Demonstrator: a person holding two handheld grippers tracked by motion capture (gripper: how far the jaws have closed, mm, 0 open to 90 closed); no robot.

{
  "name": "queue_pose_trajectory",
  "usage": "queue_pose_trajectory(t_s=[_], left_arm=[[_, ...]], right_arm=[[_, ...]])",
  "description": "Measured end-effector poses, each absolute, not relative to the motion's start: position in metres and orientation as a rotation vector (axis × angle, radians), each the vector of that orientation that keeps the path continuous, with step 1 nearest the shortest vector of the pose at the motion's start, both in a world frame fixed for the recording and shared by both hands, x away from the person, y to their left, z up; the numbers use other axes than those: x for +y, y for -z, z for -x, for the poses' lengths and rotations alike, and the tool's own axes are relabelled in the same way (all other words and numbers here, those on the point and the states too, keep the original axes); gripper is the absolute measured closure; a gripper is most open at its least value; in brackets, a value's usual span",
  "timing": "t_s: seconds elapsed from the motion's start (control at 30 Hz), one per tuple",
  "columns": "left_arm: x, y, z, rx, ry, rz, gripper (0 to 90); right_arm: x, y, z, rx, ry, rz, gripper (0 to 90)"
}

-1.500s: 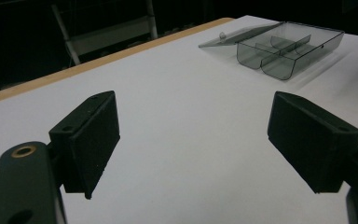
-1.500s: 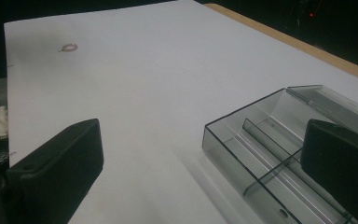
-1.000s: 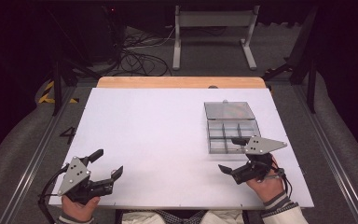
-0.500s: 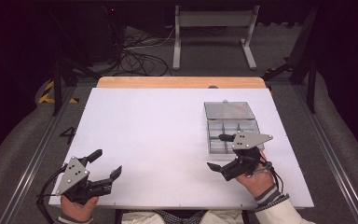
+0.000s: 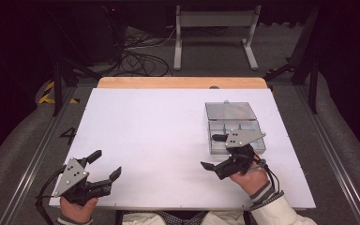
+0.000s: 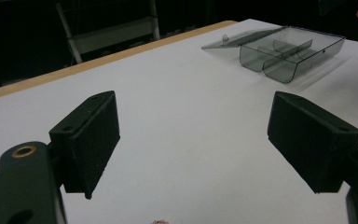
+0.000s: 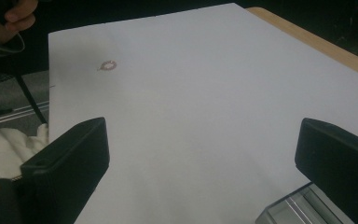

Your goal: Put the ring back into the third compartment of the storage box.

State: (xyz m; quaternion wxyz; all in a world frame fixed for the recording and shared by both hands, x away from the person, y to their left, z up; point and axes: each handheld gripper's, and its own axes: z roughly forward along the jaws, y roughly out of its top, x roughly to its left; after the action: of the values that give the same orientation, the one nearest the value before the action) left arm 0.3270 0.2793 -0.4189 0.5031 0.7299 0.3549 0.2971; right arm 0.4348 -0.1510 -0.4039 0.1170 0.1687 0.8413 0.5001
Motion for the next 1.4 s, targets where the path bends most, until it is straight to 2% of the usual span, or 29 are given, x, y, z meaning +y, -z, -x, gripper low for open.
queue_pose_trajectory(t_s=[0.37, 0.93, 1.4], left_arm=[[0.279, 0.419, -0.327, 0.859, -0.715, -1.758, 17.3], [0.281, 0.419, -0.327, 0.863, -0.706, -1.741, 17.7], [0.283, 0.418, -0.326, 0.867, -0.706, -1.731, 17.7]], right_arm=[[-0.122, 0.404, -0.445, 2.538, -1.556, -0.462, 7.1], [-0.067, 0.41, -0.455, 2.605, -1.48, -0.378, 10.2], [-0.042, 0.417, -0.459, 2.658, -1.459, -0.352, 13.2]])
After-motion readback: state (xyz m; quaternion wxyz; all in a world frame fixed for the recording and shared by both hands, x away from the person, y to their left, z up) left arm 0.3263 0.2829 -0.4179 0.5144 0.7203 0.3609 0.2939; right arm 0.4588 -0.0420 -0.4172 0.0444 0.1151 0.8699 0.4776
